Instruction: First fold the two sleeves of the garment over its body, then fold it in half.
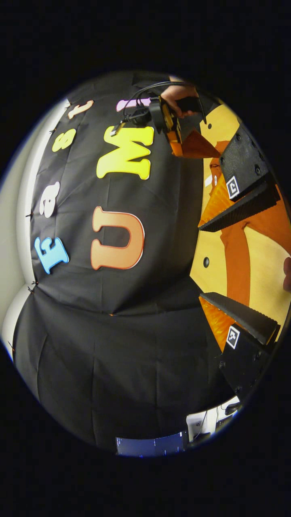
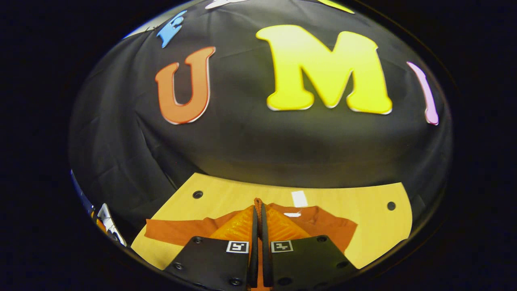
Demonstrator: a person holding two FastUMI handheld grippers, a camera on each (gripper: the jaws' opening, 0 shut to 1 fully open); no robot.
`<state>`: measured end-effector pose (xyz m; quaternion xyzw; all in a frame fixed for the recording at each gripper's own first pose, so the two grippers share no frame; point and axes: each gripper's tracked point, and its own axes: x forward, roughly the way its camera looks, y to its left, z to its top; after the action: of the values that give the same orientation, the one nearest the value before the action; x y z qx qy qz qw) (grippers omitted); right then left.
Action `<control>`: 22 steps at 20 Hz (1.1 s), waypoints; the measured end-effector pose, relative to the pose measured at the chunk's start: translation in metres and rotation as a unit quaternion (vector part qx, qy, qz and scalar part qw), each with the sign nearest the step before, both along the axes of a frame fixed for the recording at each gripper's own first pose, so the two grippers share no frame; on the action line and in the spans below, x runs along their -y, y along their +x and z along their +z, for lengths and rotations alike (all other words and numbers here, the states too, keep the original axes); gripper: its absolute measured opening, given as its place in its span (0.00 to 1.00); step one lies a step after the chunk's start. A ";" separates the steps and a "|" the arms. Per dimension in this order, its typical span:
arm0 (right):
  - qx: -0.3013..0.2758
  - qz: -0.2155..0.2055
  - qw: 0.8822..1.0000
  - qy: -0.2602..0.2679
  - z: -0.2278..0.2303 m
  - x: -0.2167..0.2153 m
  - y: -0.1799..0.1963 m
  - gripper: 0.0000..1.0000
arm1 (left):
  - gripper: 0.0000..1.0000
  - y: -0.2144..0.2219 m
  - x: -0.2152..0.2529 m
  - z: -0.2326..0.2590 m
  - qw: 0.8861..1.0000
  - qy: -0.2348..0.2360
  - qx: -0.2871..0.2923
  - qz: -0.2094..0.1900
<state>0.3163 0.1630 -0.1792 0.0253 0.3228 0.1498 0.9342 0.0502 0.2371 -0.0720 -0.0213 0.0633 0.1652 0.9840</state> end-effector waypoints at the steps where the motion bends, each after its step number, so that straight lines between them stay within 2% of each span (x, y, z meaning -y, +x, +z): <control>1: -0.012 0.010 1.000 -0.001 -0.021 -0.018 -0.001 0.05 | 0.98 -0.002 -0.008 -0.003 1.000 0.001 -0.003 0.005; 7: -0.081 0.027 0.996 -0.023 -0.132 -0.074 0.011 0.06 | 0.98 -0.009 -0.047 -0.022 0.999 -0.006 -0.023 0.033; 10: -0.112 0.018 0.993 -0.027 -0.175 -0.096 0.016 0.03 | 0.98 -0.011 -0.067 -0.033 0.998 -0.012 -0.032 0.047; 13: -0.133 0.025 0.989 -0.052 -0.209 -0.105 0.014 0.06 | 0.98 -0.008 -0.072 -0.036 0.998 -0.014 -0.035 0.054; 15: -0.137 0.034 0.989 -0.042 -0.215 -0.117 0.012 0.06 | 0.98 -0.005 -0.076 -0.037 0.998 -0.013 -0.038 0.056; 20: -0.111 0.044 0.993 -0.011 -0.187 -0.127 0.012 0.19 | 0.98 0.004 -0.078 -0.041 0.998 -0.020 -0.035 0.054; 21: -0.101 0.051 0.994 -0.008 -0.172 -0.127 0.009 0.31 | 0.98 0.006 -0.078 -0.041 0.998 -0.023 -0.032 0.052; 22: -0.085 0.060 0.995 -0.006 -0.159 -0.127 0.006 0.38 | 0.98 0.007 -0.078 -0.042 0.998 -0.029 -0.027 0.047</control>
<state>0.3228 0.2905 -0.3383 0.0129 0.4032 0.2008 0.8927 0.0571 0.3154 -0.1137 -0.0484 0.0933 0.2095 0.9721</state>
